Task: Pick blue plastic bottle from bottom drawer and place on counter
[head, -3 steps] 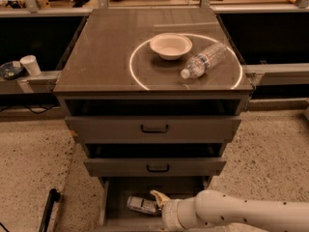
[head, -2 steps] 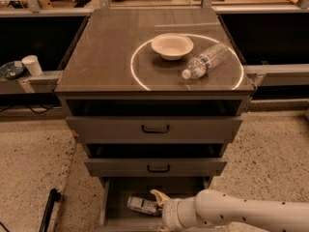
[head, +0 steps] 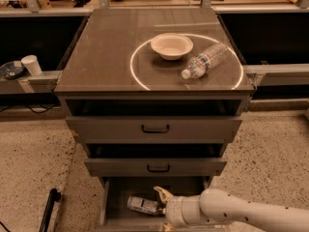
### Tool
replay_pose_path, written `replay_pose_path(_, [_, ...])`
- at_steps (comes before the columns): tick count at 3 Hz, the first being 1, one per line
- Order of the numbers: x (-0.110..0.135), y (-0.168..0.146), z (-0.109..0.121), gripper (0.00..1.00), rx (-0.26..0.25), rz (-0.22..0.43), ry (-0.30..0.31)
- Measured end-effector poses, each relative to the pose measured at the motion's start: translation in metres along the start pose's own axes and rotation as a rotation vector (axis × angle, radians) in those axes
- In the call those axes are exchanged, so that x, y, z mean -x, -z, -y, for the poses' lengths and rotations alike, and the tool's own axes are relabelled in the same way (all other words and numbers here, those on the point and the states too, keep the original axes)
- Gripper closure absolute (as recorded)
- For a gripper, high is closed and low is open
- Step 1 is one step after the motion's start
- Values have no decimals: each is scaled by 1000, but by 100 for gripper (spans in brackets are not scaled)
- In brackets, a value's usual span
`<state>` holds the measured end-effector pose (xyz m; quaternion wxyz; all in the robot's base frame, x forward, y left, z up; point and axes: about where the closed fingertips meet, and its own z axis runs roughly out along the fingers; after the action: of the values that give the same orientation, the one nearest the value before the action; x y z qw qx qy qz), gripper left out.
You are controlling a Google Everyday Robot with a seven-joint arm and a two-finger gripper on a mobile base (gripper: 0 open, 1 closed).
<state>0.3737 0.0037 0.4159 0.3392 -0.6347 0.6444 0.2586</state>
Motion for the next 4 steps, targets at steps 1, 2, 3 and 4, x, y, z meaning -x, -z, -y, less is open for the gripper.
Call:
replay_pose_path(1, [-36, -15, 30, 0, -73, 67, 0])
replay_pose_path(2, [-79, -43, 55, 4, -106, 60, -23])
replay_pose_path(3, [-100, -76, 65, 8, -92, 28, -50])
replay_pose_path(4, [-117, -97, 77, 19, -110, 35, -67])
